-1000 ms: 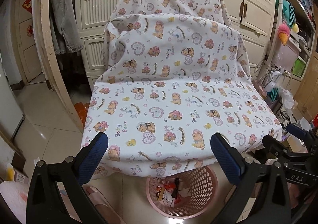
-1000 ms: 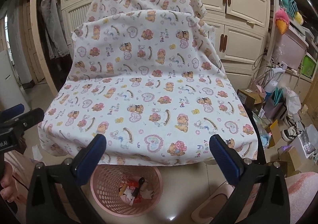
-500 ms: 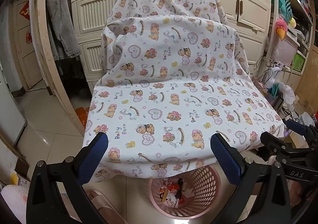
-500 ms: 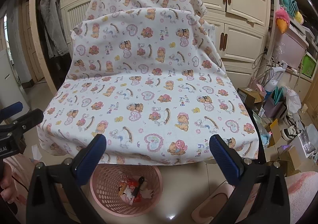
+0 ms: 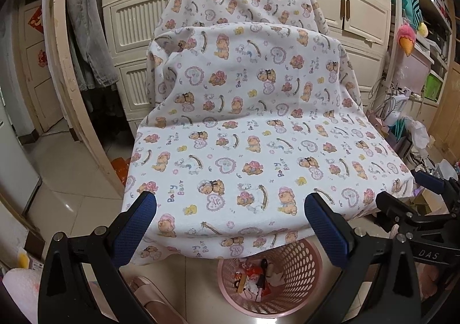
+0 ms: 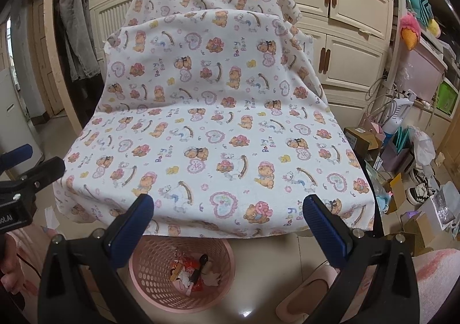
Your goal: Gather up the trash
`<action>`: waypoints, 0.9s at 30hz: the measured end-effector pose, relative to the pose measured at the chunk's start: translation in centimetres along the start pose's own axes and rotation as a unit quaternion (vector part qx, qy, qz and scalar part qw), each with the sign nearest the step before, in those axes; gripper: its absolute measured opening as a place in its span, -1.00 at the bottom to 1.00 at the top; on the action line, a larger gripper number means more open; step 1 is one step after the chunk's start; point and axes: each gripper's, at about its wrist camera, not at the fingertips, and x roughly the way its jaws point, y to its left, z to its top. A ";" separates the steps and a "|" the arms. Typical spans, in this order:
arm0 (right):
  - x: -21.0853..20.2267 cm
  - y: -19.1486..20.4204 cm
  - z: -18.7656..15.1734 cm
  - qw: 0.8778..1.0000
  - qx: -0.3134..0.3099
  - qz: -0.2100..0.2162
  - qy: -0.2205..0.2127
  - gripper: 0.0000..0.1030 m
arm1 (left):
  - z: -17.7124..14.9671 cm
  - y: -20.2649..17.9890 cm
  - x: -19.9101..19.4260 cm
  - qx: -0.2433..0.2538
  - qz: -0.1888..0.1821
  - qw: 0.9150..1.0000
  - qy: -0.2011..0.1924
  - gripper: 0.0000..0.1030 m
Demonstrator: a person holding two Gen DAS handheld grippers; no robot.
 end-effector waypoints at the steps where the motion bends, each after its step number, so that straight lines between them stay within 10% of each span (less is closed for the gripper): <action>1: 0.0 0.0 0.0 1.000 0.001 0.001 0.000 1.00 | 0.0 0.0 0.1 0.000 0.001 1.000 0.001 0.98; 27: 0.0 -0.1 0.0 1.000 -0.004 0.005 0.005 1.00 | -0.2 -0.4 0.6 0.011 0.001 1.000 0.011 0.98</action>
